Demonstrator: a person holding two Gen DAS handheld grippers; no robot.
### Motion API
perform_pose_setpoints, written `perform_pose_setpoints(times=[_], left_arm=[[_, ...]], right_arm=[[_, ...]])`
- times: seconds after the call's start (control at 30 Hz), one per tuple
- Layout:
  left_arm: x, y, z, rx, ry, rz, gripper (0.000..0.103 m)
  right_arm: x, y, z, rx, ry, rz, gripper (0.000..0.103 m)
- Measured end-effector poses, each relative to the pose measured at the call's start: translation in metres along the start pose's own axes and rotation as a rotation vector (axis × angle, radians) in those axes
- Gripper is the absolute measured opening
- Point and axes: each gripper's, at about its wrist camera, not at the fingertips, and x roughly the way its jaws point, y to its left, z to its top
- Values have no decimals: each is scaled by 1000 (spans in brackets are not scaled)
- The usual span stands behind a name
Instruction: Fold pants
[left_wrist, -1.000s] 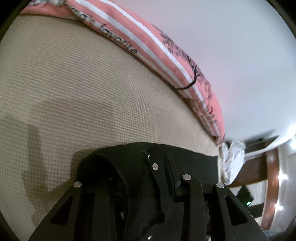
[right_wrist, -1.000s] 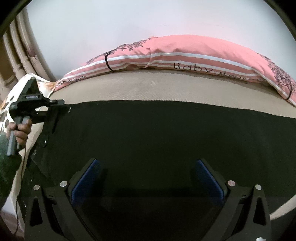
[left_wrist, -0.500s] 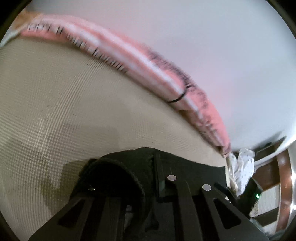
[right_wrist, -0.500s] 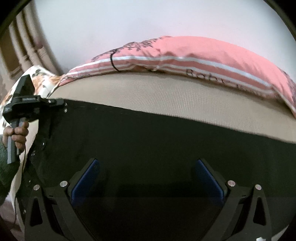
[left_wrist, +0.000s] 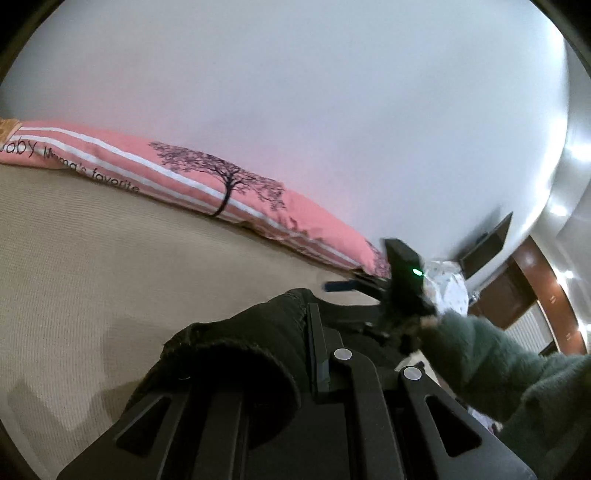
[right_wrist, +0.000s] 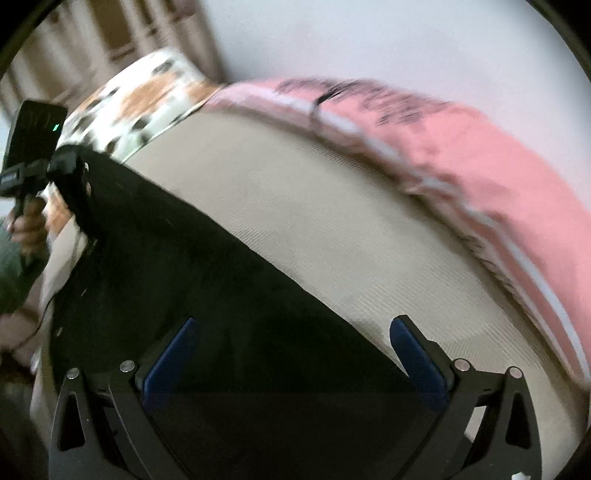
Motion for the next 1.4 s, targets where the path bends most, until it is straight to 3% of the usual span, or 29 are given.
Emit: perform_pose_setpoints(times=[0.13,0.23,0.27,0.4,0.47,0.57,0.87,1.03,1.23,1.4], left_arm=[[-14,-5,-2,3,-10,-9,8],[-15,-2,-1,-13,-15,13,8],[-16,0,-1,-21,-17,17,8],[-16,0,0,-20,-10,36,8],[-13,1,1,-19,-6,49,8],[-14,2,2,-25,-6,62,8],[-9,0,3,-7,18,103,8],[0,9,10,19,43,200,8],[1,6,10,69,40,265,8],[-19,-16,-4,141,50,251,9]], right_arm=[[18,-14,13,-44,117,124,95],[27,-21,13,-84,196,199,84],[29,-27,11,-90,227,224,74],[24,-46,-3,-73,266,238,58],[22,-53,-10,-66,288,238,44],[17,-63,-24,-43,306,234,34],[2,-62,-43,-28,258,84,15],[-24,-50,-49,-2,149,-55,11],[-68,-7,-60,13,31,-199,7],[-102,35,-76,-4,-21,-284,6]])
